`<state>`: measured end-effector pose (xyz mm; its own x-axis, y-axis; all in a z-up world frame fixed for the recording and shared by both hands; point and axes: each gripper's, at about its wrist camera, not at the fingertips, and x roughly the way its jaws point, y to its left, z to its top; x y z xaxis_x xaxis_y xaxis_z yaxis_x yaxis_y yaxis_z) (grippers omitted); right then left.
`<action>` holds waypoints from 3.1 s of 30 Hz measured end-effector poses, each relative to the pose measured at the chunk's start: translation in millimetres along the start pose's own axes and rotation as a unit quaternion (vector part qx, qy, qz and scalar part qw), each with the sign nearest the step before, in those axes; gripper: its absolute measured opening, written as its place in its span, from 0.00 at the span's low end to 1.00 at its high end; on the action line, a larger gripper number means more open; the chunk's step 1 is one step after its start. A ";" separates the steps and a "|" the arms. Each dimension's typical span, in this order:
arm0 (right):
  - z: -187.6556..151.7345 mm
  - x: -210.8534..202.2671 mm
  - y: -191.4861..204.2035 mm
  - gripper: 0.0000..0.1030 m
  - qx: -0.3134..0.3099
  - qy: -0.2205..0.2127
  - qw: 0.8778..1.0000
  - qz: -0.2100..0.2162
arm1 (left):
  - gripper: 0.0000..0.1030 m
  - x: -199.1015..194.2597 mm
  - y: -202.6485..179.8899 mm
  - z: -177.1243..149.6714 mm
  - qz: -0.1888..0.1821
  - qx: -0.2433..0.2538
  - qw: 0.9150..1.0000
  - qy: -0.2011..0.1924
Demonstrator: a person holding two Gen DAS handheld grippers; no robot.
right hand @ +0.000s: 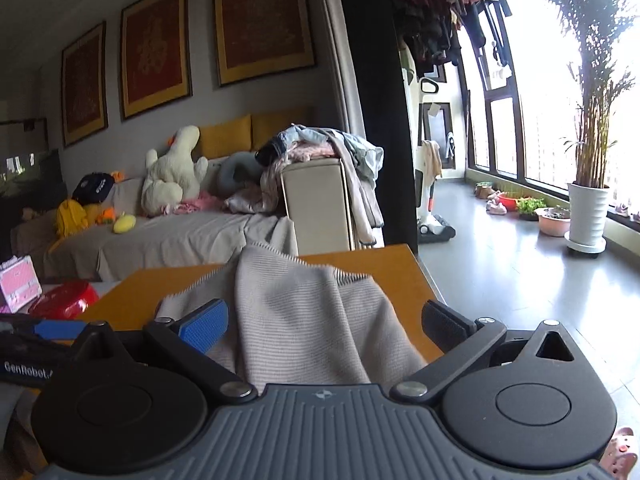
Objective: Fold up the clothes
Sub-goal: 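Grasp the sweater edge with the left tool while the right tool grasps the other edge, then lift the sweater with both tools and shake it open over the table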
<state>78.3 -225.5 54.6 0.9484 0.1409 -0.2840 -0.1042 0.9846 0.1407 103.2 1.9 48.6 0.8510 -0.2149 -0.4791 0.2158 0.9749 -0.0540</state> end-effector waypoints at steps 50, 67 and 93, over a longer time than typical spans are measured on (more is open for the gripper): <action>-8.4 84.8 107.7 0.75 -0.108 0.145 0.981 0.065 | 0.12 60.9 216.9 39.4 -0.006 -0.220 0.971 0.089; 27.2 183.8 2.0 0.05 -0.188 0.153 0.961 -0.136 | 0.13 88.1 265.4 9.9 -0.039 -0.284 0.952 0.108; 2.6 126.1 37.9 0.47 -0.148 0.135 0.978 0.062 | 0.14 179.2 136.7 78.1 0.027 0.092 0.991 0.095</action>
<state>194.7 -170.7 26.6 0.8133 0.2432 -0.5286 -0.3331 0.9395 -0.0802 322.5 92.2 23.7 0.7618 -0.1309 -0.6344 0.2709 0.9540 0.1284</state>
